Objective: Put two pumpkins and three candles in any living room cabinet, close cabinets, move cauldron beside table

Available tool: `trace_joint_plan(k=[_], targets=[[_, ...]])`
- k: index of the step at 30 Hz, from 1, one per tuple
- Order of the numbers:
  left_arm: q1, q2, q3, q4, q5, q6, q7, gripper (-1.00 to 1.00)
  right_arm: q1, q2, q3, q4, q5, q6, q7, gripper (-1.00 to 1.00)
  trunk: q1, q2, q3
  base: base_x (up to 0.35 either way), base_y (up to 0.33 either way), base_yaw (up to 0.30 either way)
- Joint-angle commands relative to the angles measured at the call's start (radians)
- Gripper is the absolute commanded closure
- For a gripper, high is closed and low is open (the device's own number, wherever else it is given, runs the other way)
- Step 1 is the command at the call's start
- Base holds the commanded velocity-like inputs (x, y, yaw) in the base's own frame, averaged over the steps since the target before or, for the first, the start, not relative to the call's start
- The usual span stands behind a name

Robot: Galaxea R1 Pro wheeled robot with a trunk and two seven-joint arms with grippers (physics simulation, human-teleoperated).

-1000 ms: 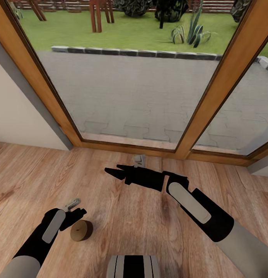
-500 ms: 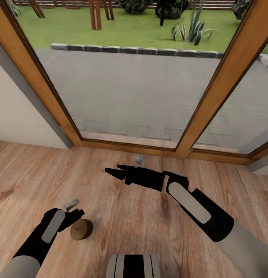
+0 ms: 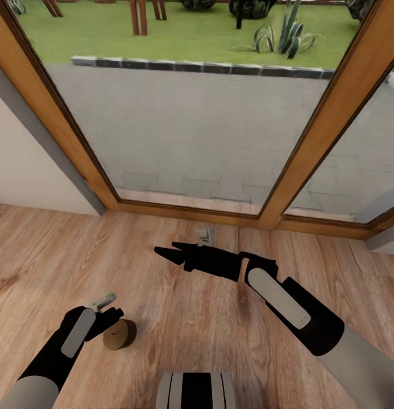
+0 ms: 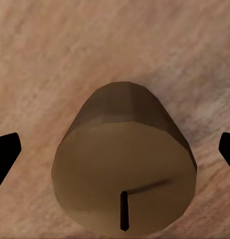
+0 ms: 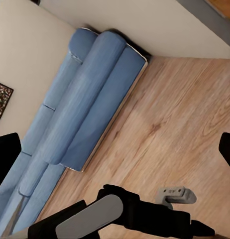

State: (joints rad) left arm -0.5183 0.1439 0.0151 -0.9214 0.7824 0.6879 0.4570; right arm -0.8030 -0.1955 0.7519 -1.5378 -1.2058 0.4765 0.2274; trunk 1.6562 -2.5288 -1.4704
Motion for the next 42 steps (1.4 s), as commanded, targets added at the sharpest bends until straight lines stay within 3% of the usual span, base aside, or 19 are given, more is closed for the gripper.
trace_joint_plan(k=[1, 4, 7, 11, 15, 22, 30, 38, 42], targets=[[0.000, 0.000, 0.000, -0.001, 0.011, 0.002, 0.009, -1.00, -0.001, -0.001, 0.000, -0.002, -0.009, 0.002, 0.003, -1.00, 0.000, 0.000, -0.001, 0.000, 0.000, 0.000], [0.000, -0.001, 0.000, -0.001, 0.011, 0.002, 0.009, -1.00, -0.001, -0.006, 0.000, -0.006, -0.014, 0.002, 0.026, -1.00, 0.000, 0.000, -0.001, 0.000, 0.000, 0.000], [0.000, -0.001, 0.000, -0.001, 0.012, 0.002, 0.009, -1.00, -0.001, -0.020, 0.000, 0.000, -0.014, 0.006, 0.159, -1.00, 0.000, 0.000, -0.001, 0.000, 0.000, 0.000], [0.000, -0.001, 0.000, -0.001, 0.014, 0.002, 0.008, -1.00, -0.001, -0.043, 0.000, 0.006, -0.015, 0.005, 0.207, -1.00, 0.000, 0.000, -0.001, 0.000, 0.000, 0.000], [0.000, -0.002, 0.001, -0.001, 0.015, 0.002, 0.007, -1.00, -0.001, -0.049, 0.000, 0.007, -0.015, 0.005, 0.215, -1.00, 0.001, -0.001, -0.012, 0.000, 0.000, 0.000], [0.000, -0.006, 0.000, -0.001, 0.015, 0.002, 0.006, -1.00, -0.001, -0.050, 0.000, 0.008, -0.015, 0.005, 0.216, -1.00, 0.001, -0.001, -0.012, 0.000, 0.000, 0.000], [0.000, -0.011, 0.000, -0.001, 0.018, 0.002, -0.004, -1.00, -0.001, -0.050, 0.000, 0.008, -0.015, 0.005, 0.214, -1.00, 0.005, -0.003, -0.043, 0.000, 0.000, 0.000], [0.000, -0.009, 0.000, -0.001, 0.026, 0.002, -0.005, -1.00, -0.001, -0.050, 0.000, 0.009, -0.015, 0.005, 0.214, -1.00, 0.005, -0.003, -0.043, 0.000, 0.000, 0.000], [0.000, -0.010, 0.000, -0.001, 0.026, 0.002, -0.006, -1.00, -0.001, -0.050, 0.000, 0.009, -0.015, 0.005, 0.214, -1.00, 0.007, -0.004, -0.059, 0.000, 0.000, 0.000]])
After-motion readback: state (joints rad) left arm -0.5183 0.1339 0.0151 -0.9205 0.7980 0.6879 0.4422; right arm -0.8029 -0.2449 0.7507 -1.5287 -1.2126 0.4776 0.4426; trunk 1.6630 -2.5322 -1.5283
